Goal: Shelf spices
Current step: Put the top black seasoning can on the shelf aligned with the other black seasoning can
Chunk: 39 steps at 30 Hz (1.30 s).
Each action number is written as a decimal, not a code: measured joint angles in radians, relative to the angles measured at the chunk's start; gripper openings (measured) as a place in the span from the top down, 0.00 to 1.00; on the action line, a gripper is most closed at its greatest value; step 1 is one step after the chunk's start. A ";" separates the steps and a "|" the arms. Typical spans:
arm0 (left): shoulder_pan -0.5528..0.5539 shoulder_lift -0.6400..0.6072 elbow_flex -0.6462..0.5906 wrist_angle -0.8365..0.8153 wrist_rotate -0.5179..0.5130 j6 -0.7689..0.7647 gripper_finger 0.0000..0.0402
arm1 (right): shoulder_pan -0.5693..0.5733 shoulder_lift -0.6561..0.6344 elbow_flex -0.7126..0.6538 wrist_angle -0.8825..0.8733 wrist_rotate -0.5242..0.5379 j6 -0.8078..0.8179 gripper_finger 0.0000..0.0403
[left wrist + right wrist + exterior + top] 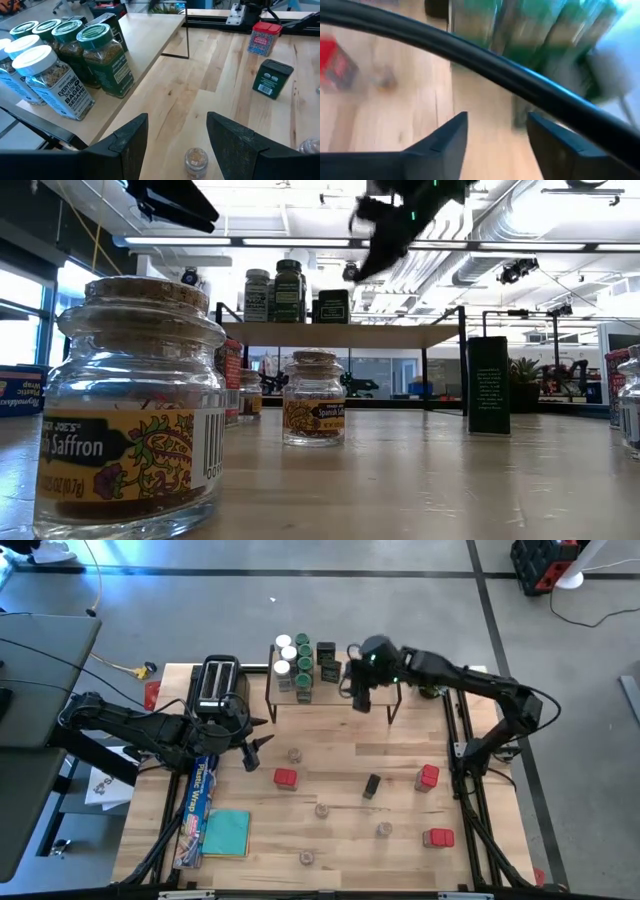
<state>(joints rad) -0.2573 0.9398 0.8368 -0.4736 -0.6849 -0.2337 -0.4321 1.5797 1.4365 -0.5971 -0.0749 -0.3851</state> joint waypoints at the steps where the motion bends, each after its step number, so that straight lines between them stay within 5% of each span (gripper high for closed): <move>1: -0.001 0.000 0.000 0.000 0.000 0.000 0.51 | 0.001 0.001 -0.040 0.012 0.014 0.012 0.55; 7: -0.002 0.000 0.000 0.002 0.000 0.000 0.51 | -0.006 0.021 -0.231 0.278 0.038 0.073 0.80; 13: -0.002 0.000 0.000 0.008 0.000 0.000 0.51 | -0.008 0.086 -0.260 0.422 0.041 0.077 0.98; 26: -0.002 0.000 0.000 0.008 0.000 0.000 0.51 | -0.067 0.152 -0.260 0.555 0.078 0.100 1.00; 39: -0.002 0.000 0.000 0.016 -0.001 0.000 0.51 | -0.083 0.157 -0.260 0.618 -0.017 0.120 1.00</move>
<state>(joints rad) -0.2588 0.9398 0.8368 -0.4574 -0.6859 -0.2337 -0.5149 1.7367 1.1767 0.0211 -0.0920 -0.2654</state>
